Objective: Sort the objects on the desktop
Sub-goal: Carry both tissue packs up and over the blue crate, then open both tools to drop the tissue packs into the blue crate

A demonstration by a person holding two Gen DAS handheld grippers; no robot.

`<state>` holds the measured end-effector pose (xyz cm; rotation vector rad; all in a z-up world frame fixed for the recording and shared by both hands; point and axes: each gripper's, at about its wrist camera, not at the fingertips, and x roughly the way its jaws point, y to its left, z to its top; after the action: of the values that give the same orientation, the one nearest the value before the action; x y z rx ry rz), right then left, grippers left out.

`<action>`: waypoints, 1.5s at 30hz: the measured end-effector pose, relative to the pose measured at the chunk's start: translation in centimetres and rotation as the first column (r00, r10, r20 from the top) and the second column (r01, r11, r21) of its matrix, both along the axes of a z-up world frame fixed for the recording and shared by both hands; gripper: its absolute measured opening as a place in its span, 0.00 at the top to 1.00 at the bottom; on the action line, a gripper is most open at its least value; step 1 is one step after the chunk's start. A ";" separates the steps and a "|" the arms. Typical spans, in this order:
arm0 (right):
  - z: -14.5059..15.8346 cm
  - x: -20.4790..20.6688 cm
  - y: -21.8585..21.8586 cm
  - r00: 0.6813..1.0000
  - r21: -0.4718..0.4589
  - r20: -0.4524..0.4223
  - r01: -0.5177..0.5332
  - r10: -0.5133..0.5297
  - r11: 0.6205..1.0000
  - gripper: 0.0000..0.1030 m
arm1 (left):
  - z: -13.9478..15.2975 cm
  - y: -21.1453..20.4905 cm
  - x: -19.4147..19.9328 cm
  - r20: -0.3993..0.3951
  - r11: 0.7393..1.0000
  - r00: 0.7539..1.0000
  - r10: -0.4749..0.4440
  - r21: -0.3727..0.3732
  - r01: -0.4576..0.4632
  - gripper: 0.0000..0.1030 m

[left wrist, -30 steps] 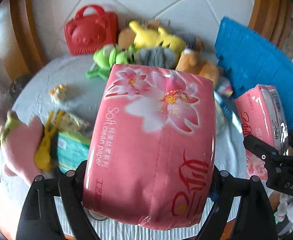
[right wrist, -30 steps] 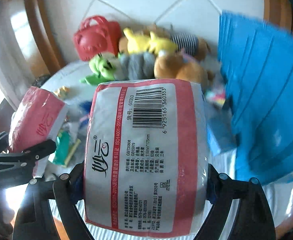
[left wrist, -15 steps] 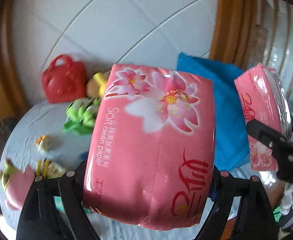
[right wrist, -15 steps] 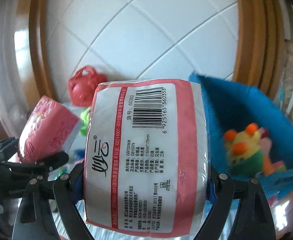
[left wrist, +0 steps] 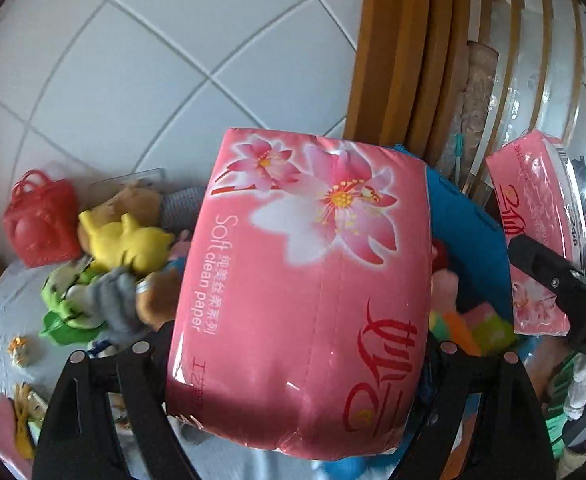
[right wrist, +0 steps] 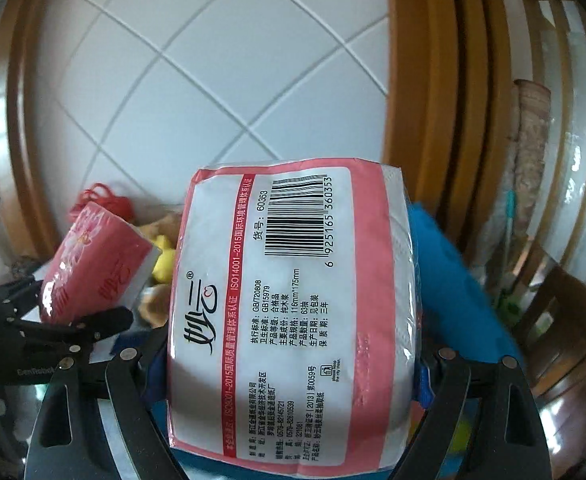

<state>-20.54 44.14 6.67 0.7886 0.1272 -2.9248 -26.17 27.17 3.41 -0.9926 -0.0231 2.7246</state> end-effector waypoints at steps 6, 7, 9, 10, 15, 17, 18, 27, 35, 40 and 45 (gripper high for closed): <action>-1.7 -6.8 6.7 0.994 0.017 0.105 0.006 -0.007 1.000 0.13 | -1.7 6.6 -5.5 0.093 0.999 0.995 0.021 -0.042 -0.017 0.17; -2.1 -7.6 7.4 0.993 0.015 0.122 0.003 -0.005 1.000 0.13 | -2.2 7.3 -6.4 0.111 0.998 0.993 0.025 -0.055 -0.019 0.17; -2.9 -9.0 8.7 0.988 0.012 0.154 -0.003 0.001 1.000 0.13 | -3.1 8.4 -7.6 0.146 0.996 0.988 0.043 -0.088 -0.030 0.17; -3.4 -9.6 9.1 0.985 0.012 0.171 -0.009 0.007 1.000 0.13 | -3.4 8.7 -8.0 0.158 0.995 0.986 0.047 -0.098 -0.031 0.17; -5.2 -11.5 10.2 0.972 0.009 0.232 -0.032 0.029 0.999 0.13 | -4.8 9.8 -9.2 0.203 0.993 0.978 0.056 -0.115 -0.033 0.17; -5.7 -11.8 10.2 0.968 0.016 0.248 -0.039 0.034 0.999 0.13 | -5.2 10.1 -9.6 0.227 0.993 0.972 0.058 -0.114 -0.033 0.17; -6.0 -11.9 10.2 0.966 0.019 0.254 -0.042 0.036 0.999 0.13 | -5.3 10.2 -9.7 0.234 0.993 0.970 0.058 -0.113 -0.032 0.16; -7.6 -13.2 12.2 0.950 -0.001 0.311 -0.019 0.018 1.000 0.06 | -5.1 10.7 -9.4 0.212 0.991 0.975 0.064 -0.127 -0.037 0.04; -6.4 -11.4 12.3 0.963 0.001 0.270 0.005 -0.005 1.000 0.00 | -3.9 10.3 -7.3 0.176 0.993 0.983 0.051 -0.115 -0.031 0.04; -6.1 -9.3 11.4 0.968 -0.007 0.251 -0.005 0.006 1.000 0.00 | -3.2 9.4 -5.4 0.150 0.992 0.987 0.061 -0.116 -0.044 0.04; -5.9 -7.2 10.1 0.973 -0.011 0.230 -0.010 0.012 1.000 0.00 | -2.9 7.8 -3.4 0.134 0.989 0.987 0.086 -0.129 -0.068 0.04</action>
<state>-27.73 54.29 0.74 1.1137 0.0972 -2.7942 -29.53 34.99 0.50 -1.2406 0.0864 2.7489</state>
